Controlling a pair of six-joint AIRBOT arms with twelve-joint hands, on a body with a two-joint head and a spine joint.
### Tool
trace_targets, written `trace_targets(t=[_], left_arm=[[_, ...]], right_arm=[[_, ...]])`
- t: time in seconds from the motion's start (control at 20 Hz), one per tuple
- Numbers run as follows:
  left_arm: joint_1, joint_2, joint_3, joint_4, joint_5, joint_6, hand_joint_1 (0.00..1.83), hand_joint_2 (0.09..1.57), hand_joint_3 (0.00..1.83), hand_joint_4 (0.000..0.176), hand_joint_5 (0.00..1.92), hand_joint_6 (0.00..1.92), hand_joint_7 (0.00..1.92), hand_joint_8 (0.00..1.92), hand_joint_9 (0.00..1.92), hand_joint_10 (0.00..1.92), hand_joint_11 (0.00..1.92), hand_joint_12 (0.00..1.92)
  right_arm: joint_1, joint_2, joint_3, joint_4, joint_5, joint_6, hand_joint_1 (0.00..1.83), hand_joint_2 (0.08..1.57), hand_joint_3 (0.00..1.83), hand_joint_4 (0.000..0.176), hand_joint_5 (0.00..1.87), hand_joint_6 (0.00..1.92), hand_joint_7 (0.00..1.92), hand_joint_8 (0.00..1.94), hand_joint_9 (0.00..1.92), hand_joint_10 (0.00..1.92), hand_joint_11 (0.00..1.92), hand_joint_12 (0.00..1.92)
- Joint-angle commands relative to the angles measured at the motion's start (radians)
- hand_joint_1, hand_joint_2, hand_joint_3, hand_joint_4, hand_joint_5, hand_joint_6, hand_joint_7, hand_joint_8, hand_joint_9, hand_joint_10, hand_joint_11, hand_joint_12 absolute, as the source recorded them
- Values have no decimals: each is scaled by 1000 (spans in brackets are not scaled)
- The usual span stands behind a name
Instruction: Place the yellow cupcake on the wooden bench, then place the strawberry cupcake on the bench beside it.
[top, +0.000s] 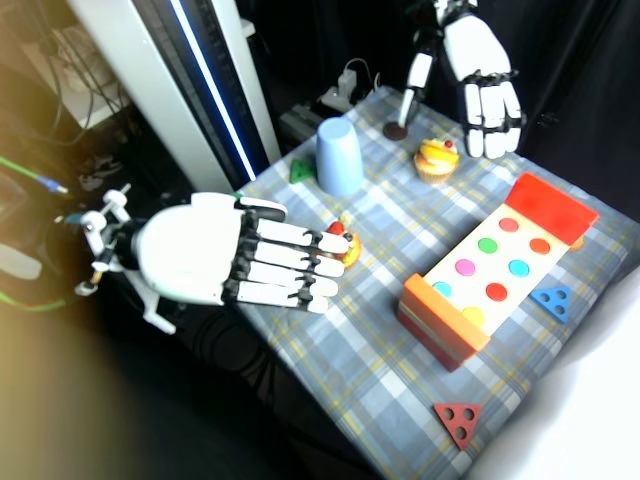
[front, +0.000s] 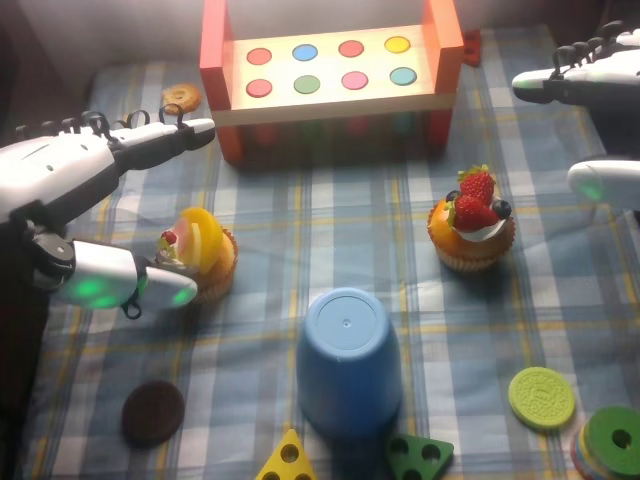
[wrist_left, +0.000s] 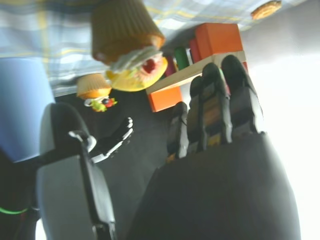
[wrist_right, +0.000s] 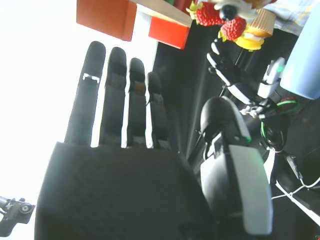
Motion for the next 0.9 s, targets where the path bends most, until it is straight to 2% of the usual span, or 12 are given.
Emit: trace_targets(t=[0.0,0.15,0.25,0.3,0.35,0.4,0.45,0.5,0.55,0.7,0.8,0.85], left_arm=[[-18,-16,5,5,-74,26,934,847,0,176,150,6,214,5,251,4,0,486],[-46,-50,35,-17,-22,68,921,907,5,176,183,0,272,1,270,0,0,578],[-50,-57,47,-22,-3,68,948,919,1,176,206,3,322,5,324,7,0,661],[-52,-61,54,-26,4,68,999,911,0,176,271,9,425,15,408,19,0,765],[-61,-72,69,-33,26,68,1034,944,2,176,512,14,568,9,535,19,0,927],[-65,-79,78,-35,36,68,1034,944,2,176,512,14,568,9,535,19,0,927],[-69,-86,84,-36,47,68,1053,988,4,161,624,13,616,8,581,18,8,953],[-70,-92,87,-37,49,68,1105,987,1,123,737,10,692,9,633,17,38,932],[-70,-96,88,-38,47,68,1122,986,0,104,783,3,729,4,657,10,60,897],[-72,-110,95,-40,47,68,1068,989,2,122,713,0,730,0,664,2,72,827],[-72,-114,97,-48,46,68,1057,961,1,95,762,0,777,1,724,8,71,914],[-72,-117,100,-55,46,68,1124,965,0,55,842,6,898,19,744,9,44,913]], right_arm=[[5,0,5,26,118,6,267,1343,0,0,353,4,481,5,491,6,259,684],[1,-6,10,15,110,23,221,1350,2,4,334,0,475,1,482,1,241,673],[-1,-15,18,4,104,37,217,1341,0,0,361,0,488,0,482,0,204,770],[-1,-16,20,0,101,38,193,1345,0,0,371,0,498,0,488,1,192,814],[0,-17,20,-4,100,38,168,1351,2,0,372,0,490,0,490,1,177,834],[0,-17,20,-6,100,38,168,1351,2,0,372,0,490,0,490,1,177,834],[0,-18,19,-8,100,38,168,1357,4,0,381,4,490,0,498,4,179,838],[0,-20,20,-10,99,38,231,1365,3,0,398,7,507,5,527,12,209,838],[0,-20,20,-10,99,38,243,1368,3,0,395,4,505,3,527,9,190,822],[-3,-20,20,-10,99,39,220,1385,4,13,381,0,494,1,518,2,179,795],[-4,-20,20,-9,99,39,238,1392,0,0,398,1,513,1,535,2,222,754],[-5,-20,20,-9,99,39,265,1395,0,0,402,1,516,1,544,3,241,748]])
